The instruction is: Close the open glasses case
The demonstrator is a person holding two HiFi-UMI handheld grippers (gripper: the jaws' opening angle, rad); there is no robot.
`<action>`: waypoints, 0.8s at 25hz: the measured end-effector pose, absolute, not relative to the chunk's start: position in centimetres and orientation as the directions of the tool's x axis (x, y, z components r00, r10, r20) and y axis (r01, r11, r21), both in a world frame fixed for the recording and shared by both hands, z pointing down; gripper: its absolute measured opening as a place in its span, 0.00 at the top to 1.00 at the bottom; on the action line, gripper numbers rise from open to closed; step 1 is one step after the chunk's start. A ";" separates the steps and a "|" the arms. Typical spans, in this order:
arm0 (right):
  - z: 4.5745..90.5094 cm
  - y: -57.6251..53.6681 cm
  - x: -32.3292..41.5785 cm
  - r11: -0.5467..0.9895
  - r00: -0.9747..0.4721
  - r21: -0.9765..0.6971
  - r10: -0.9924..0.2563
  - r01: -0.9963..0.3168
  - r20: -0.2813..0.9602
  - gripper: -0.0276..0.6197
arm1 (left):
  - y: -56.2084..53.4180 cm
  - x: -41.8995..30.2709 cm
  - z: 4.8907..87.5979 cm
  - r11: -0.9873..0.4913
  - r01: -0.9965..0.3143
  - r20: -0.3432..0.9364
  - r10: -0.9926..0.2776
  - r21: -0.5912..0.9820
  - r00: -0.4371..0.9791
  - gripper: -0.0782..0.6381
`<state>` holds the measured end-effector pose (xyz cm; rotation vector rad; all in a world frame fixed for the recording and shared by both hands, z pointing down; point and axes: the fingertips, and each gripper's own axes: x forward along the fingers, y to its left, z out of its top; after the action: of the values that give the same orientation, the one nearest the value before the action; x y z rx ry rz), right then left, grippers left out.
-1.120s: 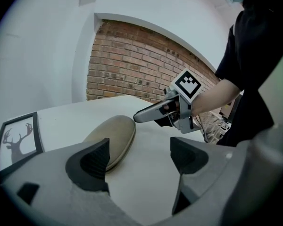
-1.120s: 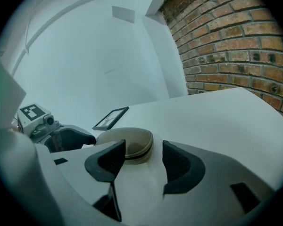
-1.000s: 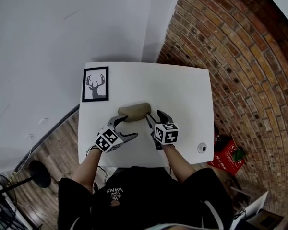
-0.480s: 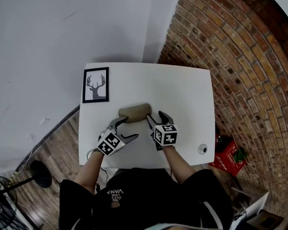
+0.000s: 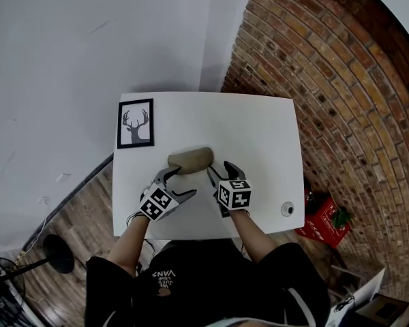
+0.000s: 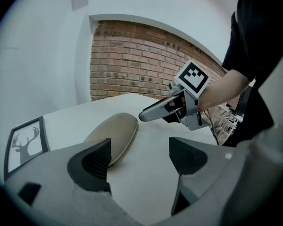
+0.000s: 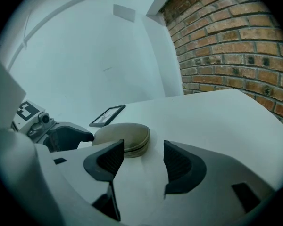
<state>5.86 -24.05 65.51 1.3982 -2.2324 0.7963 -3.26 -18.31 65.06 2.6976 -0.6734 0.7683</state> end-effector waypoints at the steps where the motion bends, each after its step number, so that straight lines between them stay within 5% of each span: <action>1: 65.3 -23.8 5.8 0.342 -0.427 -0.257 -0.686 -0.904 0.588 0.56 | -18.2 -3.3 65.0 -0.861 -0.496 0.548 -0.363 0.111 0.754 0.36; 20: 60.6 -18.3 4.6 0.349 -0.426 -0.245 -0.761 -0.905 0.490 0.58 | -15.0 -6.1 60.8 -0.852 -0.522 0.467 -0.445 0.043 0.764 0.39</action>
<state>4.56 -18.25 60.59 1.4826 -2.3257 0.7049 -6.06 -15.00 60.83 2.7881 -0.7706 0.6744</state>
